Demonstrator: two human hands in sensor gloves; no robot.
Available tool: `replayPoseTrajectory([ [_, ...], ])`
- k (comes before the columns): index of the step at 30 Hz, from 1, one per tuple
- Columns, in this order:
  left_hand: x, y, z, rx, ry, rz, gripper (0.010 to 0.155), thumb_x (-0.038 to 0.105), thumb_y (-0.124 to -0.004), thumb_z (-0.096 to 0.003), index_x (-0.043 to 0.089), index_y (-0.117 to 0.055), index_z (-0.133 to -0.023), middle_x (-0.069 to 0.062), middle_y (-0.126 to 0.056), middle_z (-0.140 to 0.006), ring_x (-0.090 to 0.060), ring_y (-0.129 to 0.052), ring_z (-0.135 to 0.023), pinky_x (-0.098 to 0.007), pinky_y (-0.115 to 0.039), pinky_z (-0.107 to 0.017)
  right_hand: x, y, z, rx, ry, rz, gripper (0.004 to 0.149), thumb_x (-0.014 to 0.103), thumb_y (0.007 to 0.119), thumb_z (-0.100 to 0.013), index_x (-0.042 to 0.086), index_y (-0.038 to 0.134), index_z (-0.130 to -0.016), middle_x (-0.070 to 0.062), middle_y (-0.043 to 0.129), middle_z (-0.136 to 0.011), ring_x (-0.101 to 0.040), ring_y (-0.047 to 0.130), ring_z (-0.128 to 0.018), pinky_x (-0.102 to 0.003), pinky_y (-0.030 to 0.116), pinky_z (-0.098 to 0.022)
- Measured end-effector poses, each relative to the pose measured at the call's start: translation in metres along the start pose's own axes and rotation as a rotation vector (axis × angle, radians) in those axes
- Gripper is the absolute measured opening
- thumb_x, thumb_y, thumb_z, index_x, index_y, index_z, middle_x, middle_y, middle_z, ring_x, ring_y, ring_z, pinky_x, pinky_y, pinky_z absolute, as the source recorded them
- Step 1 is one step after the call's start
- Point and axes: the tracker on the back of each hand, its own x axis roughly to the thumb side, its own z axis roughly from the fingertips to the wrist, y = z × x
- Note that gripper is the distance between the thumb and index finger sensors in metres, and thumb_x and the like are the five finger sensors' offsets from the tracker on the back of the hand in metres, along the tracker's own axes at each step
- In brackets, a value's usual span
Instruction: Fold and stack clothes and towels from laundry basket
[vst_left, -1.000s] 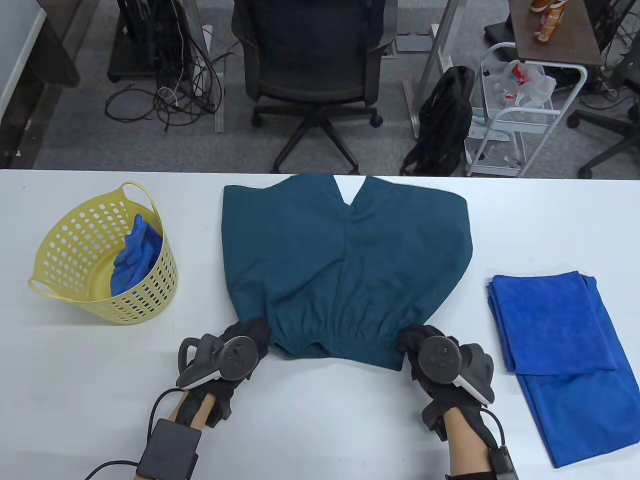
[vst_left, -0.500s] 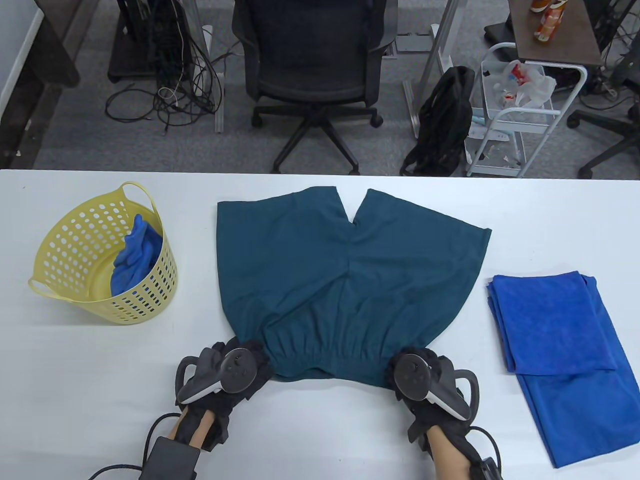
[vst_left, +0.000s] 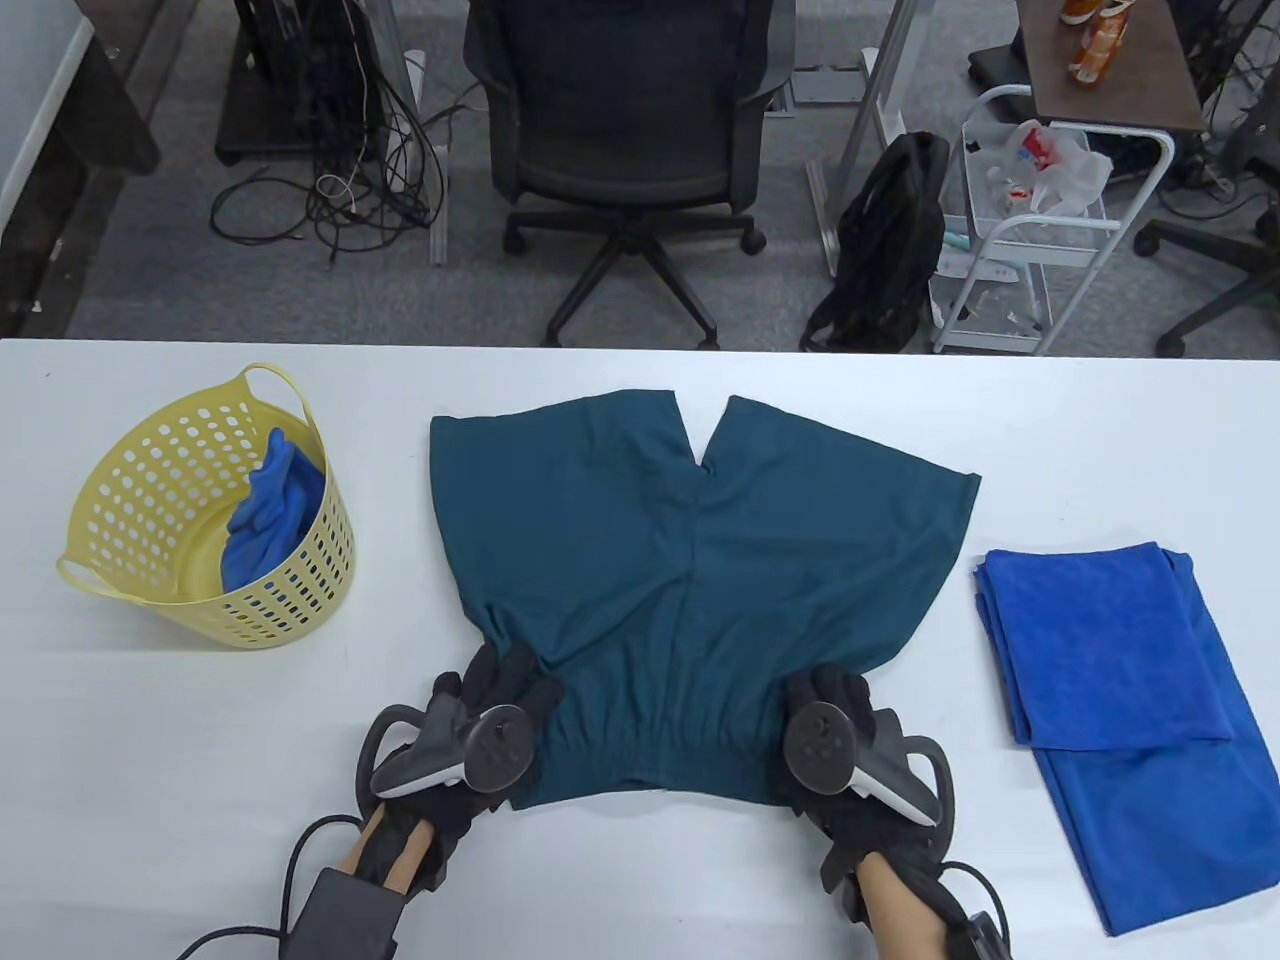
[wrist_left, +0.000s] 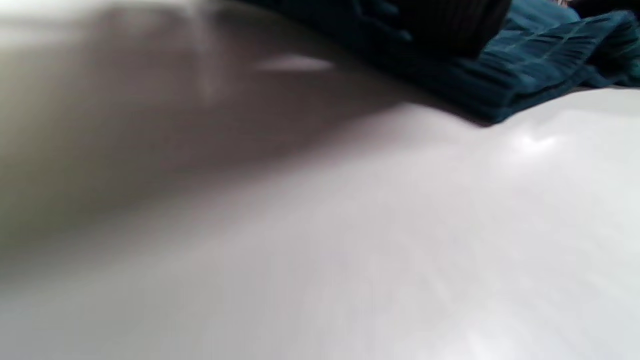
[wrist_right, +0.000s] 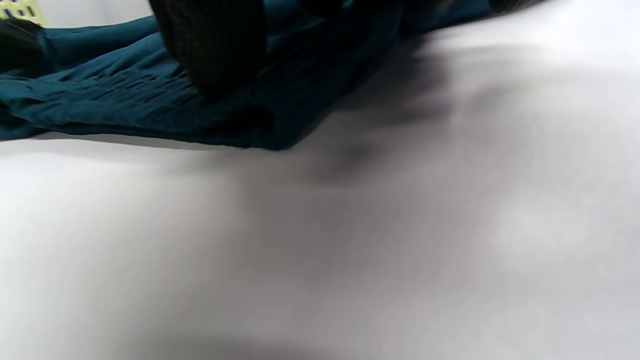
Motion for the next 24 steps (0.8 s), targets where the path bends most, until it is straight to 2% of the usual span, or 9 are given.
replayPoseTrajectory([
  [3, -0.006, 0.0, 0.0, -0.125, 0.037, 0.019, 0.099, 0.057, -0.072, -0.0527, 0.02, -0.012, -0.122, -0.019, -0.012, -0.127, -0.048, -0.018, -0.114, -0.074, -0.034, -0.075, 0.001, 0.002, -0.004, 0.063, -0.054, -0.047, 0.081, 0.028, 0.074, -0.06, 0.002, 0.024, -0.119, -0.029, 0.014, -0.119, -0.052, 0.019, -0.104, -0.073, 0.033, -0.07],
  [7, -0.003, 0.004, 0.005, -0.183, 0.136, -0.064, 0.11, 0.06, -0.074, -0.0502, 0.007, -0.01, -0.121, -0.032, -0.014, -0.124, -0.057, -0.025, -0.112, -0.076, -0.042, -0.075, 0.007, 0.004, -0.007, 0.093, -0.084, -0.038, 0.081, 0.03, 0.074, -0.061, 0.001, 0.025, -0.119, -0.029, 0.014, -0.119, -0.052, 0.018, -0.104, -0.073, 0.032, -0.071],
  [11, 0.002, 0.005, 0.01, -0.213, 0.183, -0.12, 0.115, 0.062, -0.075, -0.0479, -0.001, -0.014, -0.121, -0.041, -0.02, -0.121, -0.064, -0.035, -0.109, -0.074, -0.053, -0.075, 0.01, 0.004, -0.007, 0.112, -0.085, -0.022, 0.086, 0.034, 0.076, -0.059, 0.001, 0.026, -0.12, -0.029, 0.014, -0.119, -0.053, 0.019, -0.104, -0.074, 0.033, -0.071],
  [16, 0.015, 0.003, 0.017, -0.224, 0.197, -0.216, 0.117, 0.065, -0.076, -0.0449, -0.003, -0.019, -0.121, -0.046, -0.03, -0.12, -0.067, -0.047, -0.106, -0.071, -0.062, -0.073, 0.016, -0.001, -0.003, 0.129, -0.005, 0.091, 0.091, 0.04, 0.08, -0.056, 0.001, 0.029, -0.12, -0.031, 0.02, -0.12, -0.055, 0.028, -0.106, -0.075, 0.042, -0.071],
  [19, 0.018, 0.002, 0.019, -0.218, 0.207, -0.252, 0.118, 0.067, -0.075, -0.0431, -0.002, -0.021, -0.122, -0.043, -0.031, -0.122, -0.065, -0.05, -0.108, -0.07, -0.064, -0.073, 0.019, -0.002, 0.0, 0.131, 0.024, 0.148, 0.093, 0.042, 0.082, -0.054, -0.001, 0.032, -0.12, -0.034, 0.025, -0.119, -0.058, 0.035, -0.105, -0.075, 0.047, -0.07],
  [24, 0.01, -0.002, 0.02, -0.22, 0.211, -0.212, 0.12, 0.07, -0.073, -0.0412, 0.006, -0.014, -0.123, -0.037, -0.019, -0.126, -0.061, -0.037, -0.112, -0.076, -0.053, -0.074, 0.023, -0.003, 0.003, 0.113, 0.042, 0.202, 0.093, 0.045, 0.082, -0.053, -0.001, 0.037, -0.119, -0.035, 0.032, -0.119, -0.06, 0.044, -0.104, -0.074, 0.051, -0.069],
])
